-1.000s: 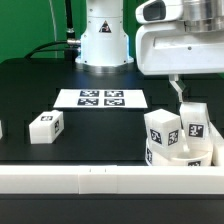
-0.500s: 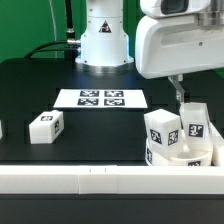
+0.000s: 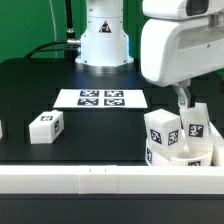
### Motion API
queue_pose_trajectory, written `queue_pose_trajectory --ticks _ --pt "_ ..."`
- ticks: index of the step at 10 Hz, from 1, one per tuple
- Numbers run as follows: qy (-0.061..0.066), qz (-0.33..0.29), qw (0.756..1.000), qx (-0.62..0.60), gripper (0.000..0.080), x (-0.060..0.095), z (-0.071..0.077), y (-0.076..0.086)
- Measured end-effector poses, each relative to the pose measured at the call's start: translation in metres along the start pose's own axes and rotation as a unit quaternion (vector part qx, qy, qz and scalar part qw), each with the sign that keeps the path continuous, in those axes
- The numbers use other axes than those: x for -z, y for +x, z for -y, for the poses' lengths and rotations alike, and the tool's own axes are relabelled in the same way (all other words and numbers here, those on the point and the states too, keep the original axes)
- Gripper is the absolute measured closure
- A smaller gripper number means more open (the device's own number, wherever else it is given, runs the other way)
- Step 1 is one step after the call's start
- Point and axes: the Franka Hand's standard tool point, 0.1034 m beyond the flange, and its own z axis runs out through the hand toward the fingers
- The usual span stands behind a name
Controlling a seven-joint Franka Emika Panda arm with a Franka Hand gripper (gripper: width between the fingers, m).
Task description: Assemble stool
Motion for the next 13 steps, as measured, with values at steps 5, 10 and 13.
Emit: queue_pose_trajectory --ticks 5,10,13 --pt "-0.006 0.005 0.98 0.197 0.015 -0.005 -0.005 -0.004" --pt "-0.002 0.013 0.98 0.197 0.015 -0.02 -0.007 -0.009" --pt "-0.002 0.014 0.98 0.196 0.0372 -0.024 -0.008 -0.01"
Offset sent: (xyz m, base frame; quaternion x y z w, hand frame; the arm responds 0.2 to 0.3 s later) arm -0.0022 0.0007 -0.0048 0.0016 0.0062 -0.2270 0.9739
